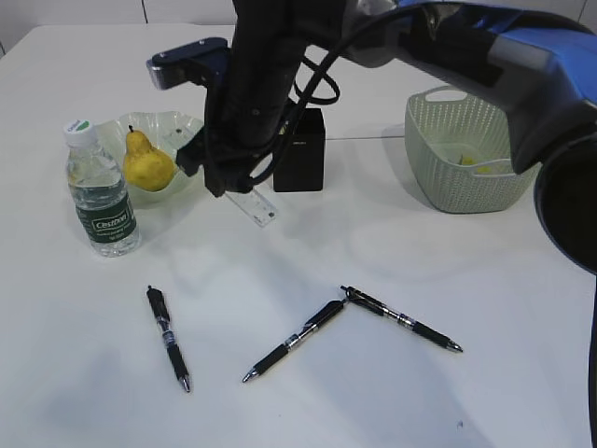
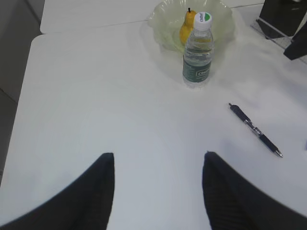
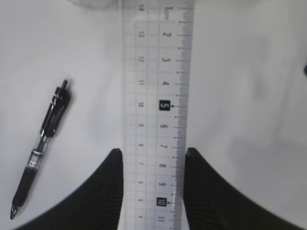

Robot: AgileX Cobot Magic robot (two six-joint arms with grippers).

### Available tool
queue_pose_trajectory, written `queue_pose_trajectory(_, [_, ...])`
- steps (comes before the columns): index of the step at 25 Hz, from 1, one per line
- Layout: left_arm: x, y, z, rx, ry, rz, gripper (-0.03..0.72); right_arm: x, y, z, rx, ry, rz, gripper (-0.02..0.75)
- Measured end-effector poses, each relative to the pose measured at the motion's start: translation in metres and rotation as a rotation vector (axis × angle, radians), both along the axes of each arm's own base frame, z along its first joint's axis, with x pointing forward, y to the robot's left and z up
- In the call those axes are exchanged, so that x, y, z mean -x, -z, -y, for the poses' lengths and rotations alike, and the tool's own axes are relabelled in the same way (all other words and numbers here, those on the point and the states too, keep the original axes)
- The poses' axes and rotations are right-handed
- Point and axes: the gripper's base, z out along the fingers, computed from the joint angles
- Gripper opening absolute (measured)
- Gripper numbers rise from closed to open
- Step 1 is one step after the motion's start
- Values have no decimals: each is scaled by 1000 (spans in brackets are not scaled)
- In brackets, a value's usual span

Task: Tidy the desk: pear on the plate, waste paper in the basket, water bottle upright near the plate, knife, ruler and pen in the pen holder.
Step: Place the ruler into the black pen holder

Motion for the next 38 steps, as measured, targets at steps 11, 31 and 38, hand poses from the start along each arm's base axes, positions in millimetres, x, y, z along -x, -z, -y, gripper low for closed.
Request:
queue_pose_trajectory(11, [-1,-1,-2,-21,-15,12,412,-25,-50,27,-36,84,203,310])
queue_pose_trajectory(31, [-3,-5,-6,-58,-37,67,412,-102,-51,80,-274,278,638,309])
queue_pose_trajectory(38, [-3,-6,-6,-58,-37,71,412,-116,-30,94,-291,311,714,309])
